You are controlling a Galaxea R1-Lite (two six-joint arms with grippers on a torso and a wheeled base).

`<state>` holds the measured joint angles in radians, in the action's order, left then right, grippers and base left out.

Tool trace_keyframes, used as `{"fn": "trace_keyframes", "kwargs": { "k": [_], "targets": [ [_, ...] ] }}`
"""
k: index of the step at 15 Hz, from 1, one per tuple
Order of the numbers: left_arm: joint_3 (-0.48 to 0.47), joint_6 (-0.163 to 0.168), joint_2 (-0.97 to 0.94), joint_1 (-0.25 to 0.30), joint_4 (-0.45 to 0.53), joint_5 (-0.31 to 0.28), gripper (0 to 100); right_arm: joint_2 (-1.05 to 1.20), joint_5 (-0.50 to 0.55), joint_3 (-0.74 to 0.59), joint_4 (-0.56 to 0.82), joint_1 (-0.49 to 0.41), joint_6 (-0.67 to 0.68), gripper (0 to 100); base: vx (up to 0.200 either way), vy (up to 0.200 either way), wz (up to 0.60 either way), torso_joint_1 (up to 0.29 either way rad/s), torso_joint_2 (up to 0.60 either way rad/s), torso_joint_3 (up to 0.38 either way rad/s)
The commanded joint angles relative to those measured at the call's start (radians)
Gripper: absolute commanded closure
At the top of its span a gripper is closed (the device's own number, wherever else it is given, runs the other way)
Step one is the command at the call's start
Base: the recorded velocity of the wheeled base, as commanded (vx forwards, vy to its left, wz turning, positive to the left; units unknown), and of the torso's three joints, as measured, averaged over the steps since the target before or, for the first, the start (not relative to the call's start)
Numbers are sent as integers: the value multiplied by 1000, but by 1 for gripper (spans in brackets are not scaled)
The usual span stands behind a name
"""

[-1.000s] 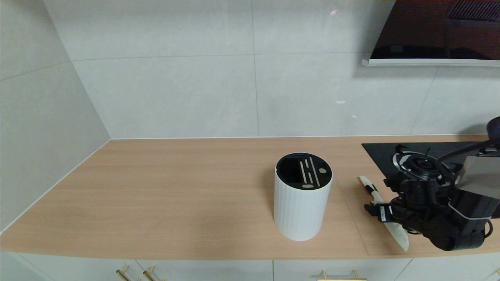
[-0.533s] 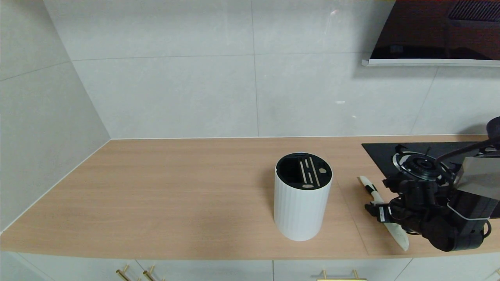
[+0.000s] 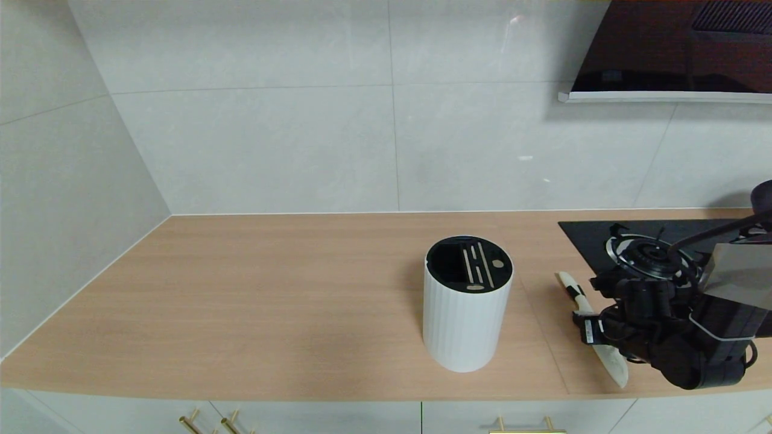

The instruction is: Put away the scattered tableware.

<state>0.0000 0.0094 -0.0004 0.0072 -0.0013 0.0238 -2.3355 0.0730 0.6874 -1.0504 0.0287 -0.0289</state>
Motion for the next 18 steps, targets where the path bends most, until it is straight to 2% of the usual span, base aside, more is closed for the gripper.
{"fn": "trace_keyframes", "kwargs": {
  "k": [1, 5, 11, 13, 15, 16, 18],
  "targets": [
    [0, 0, 0, 0, 0, 1, 0, 1, 1, 0, -5, -1, 0, 100, 0, 0, 0, 0, 0, 0],
    [0, -2, 0, 0, 0, 1, 0, 55, 13, -12, -26, 0, 1, 100, 0, 0, 0, 0, 0, 0],
    [0, 11, 0, 0, 1, 1, 0, 312, 16, -74, -22, 34, 4, 100, 0, 0, 0, 0, 0, 0],
    [0, 11, 0, 0, 1, 1, 0, 354, 18, 12, 21, 66, 3, 100, 0, 0, 0, 0, 0, 0],
    [0, 35, 0, 0, 1, 1, 0, 401, 25, 95, 168, 100, 4, 100, 0, 0, 0, 0, 0, 0],
    [0, 49, 0, 0, -2, 1, 0, 418, 27, 115, 193, 109, 4, 100, 0, 0, 0, 0, 0, 0],
    [-101, 52, 28, 0, 10, -12, 0, 475, 27, 158, 199, 134, 4, 100, 0, 0, 0, 0, 0, 0]
  ]
}}
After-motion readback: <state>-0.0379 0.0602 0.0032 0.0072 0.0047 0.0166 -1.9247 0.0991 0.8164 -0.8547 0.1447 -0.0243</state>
